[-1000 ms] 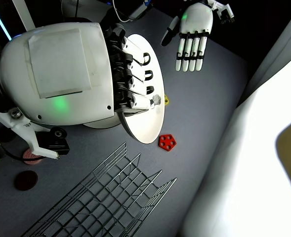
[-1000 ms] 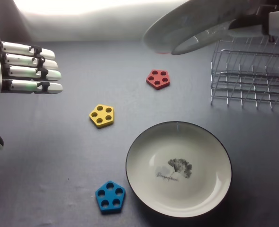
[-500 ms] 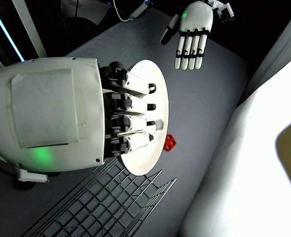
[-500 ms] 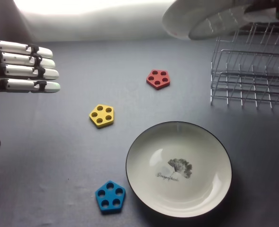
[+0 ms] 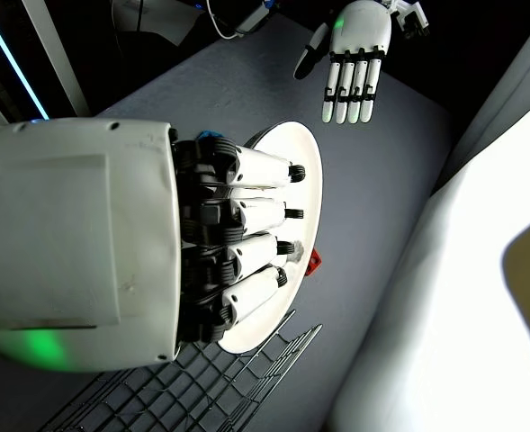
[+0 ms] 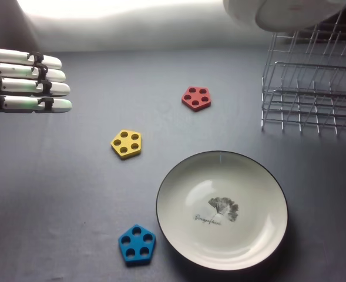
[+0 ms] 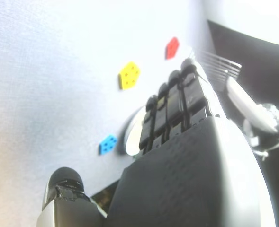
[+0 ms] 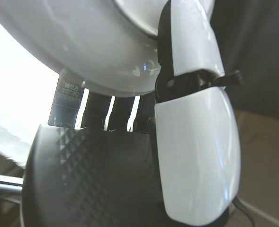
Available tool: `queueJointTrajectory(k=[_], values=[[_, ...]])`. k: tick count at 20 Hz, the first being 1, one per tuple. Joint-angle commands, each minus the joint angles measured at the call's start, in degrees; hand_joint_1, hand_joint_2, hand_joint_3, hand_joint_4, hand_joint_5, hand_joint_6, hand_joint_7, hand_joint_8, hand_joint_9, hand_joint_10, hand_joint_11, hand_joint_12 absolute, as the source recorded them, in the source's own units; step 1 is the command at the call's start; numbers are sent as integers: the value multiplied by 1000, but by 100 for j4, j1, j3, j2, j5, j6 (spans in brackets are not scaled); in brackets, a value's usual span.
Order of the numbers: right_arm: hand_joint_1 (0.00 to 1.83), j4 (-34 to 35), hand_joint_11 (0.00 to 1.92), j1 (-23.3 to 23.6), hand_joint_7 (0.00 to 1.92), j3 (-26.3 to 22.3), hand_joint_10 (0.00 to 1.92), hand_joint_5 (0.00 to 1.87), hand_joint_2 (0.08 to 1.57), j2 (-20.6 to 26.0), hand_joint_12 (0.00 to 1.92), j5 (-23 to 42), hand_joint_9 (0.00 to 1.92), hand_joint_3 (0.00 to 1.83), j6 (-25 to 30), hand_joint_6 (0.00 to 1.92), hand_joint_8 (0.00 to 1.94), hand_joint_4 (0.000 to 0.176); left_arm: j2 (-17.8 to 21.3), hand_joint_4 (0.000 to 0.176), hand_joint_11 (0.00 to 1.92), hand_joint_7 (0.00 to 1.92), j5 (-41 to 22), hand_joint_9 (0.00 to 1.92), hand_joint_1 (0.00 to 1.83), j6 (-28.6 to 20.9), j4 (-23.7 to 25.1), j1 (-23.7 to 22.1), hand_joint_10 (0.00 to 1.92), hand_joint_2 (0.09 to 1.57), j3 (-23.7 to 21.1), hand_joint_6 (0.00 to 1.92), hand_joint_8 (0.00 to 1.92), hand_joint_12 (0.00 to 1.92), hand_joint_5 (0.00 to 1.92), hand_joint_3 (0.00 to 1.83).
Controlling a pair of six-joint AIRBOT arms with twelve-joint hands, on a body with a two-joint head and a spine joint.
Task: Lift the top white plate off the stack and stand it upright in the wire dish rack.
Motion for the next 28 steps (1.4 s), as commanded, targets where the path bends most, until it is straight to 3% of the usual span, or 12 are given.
queueJointTrajectory(k=[1, 4, 8, 12, 23, 27, 28], values=[[1493, 285, 1022, 148, 1060, 57, 690, 986, 1050, 115, 1321, 769, 1129, 1, 137, 950, 554, 0, 96, 0, 58, 46, -308, 42, 107, 51, -433, -110, 7, 925, 25, 7, 5, 8, 46, 0], [1494, 361, 1005, 156, 1098, 116, 668, 977, 1049, 148, 1351, 594, 1148, 0, 398, 951, 492, 0, 103, 0, 68, 59, -323, 58, 100, 85, -354, -111, 9, 927, 25, 6, 7, 12, 53, 1], [1497, 521, 991, 107, 1076, 163, 665, 985, 1047, 158, 1327, 494, 1147, 1, 442, 941, 570, 0, 138, 0, 79, 66, -348, 66, 68, 208, -323, -112, 7, 924, 25, 4, 4, 17, 60, 0], [1498, 600, 1002, 107, 1122, 174, 617, 1028, 1035, 172, 1306, 262, 1172, 0, 669, 880, 483, 0, 189, 0, 84, 73, -386, 74, 100, 237, -278, -112, 7, 927, 25, 4, 5, 19, 63, 0], [1492, 830, 1001, 95, 1062, 154, 786, 959, 1062, 269, 1341, -126, 1062, 0, 726, 1014, 561, 0, 239, 0, 71, 54, -456, 62, 85, 234, -253, -113, 5, 927, 25, 0, 2, 13, 41, 1], [1495, 834, 1027, 82, 1117, 153, 696, 955, 1048, 280, 1315, -372, 1127, 0, 1054, 981, 473, 0, 239, 0, 103, 71, -492, 72, 93, 232, -317, -113, 6, 915, 24, 8, 6, 26, 66, 0], [1497, 809, 1007, 80, 1101, 151, 692, 948, 1049, 281, 1316, -405, 1127, 2, 1143, 991, 533, 0, 239, 0, 111, 78, -507, 75, 106, 232, -317, -113, 6, 915, 24, 9, 8, 30, 72, 0]])
